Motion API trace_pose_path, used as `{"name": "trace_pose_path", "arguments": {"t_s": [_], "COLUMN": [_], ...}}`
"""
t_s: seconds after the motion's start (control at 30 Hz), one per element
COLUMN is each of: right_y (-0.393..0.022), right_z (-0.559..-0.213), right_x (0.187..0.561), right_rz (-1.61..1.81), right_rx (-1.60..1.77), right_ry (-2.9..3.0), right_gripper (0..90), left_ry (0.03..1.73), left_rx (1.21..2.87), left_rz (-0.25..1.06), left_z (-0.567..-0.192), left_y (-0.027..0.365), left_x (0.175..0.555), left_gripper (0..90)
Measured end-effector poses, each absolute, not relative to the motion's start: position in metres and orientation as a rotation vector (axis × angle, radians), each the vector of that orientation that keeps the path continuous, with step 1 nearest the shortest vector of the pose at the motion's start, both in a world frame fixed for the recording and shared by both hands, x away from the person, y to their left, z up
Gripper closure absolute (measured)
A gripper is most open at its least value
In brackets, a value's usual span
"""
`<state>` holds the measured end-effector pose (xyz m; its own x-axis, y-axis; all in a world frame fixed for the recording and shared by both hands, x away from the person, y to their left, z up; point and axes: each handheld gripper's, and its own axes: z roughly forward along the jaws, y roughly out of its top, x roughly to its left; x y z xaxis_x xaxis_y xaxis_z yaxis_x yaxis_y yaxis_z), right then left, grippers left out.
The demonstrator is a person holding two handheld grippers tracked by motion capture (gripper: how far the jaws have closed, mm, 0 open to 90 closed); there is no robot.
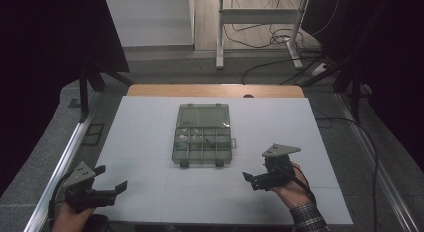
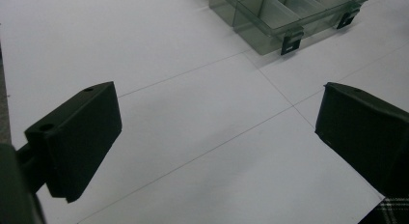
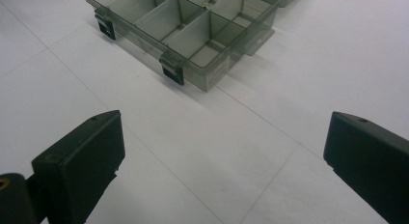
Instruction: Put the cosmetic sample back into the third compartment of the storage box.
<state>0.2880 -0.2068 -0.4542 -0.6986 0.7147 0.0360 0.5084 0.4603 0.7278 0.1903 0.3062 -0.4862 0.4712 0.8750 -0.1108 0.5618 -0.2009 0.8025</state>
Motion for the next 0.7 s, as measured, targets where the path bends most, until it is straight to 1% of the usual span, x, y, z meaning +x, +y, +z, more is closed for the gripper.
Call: {"name": "trace_pose_path", "arguments": {"t_s": [0.7], "right_y": [-0.247], "right_z": [-0.458], "right_x": [0.267], "right_rz": [1.044], "right_rx": [1.133], "right_ry": [2.343], "right_gripper": [0.7], "left_ry": [1.212], "left_rx": [1.877], "left_rz": [0.468], "left_z": [-0.486], "left_y": [0.307], "left_x": [0.191], "left_gripper": [2.6]}}
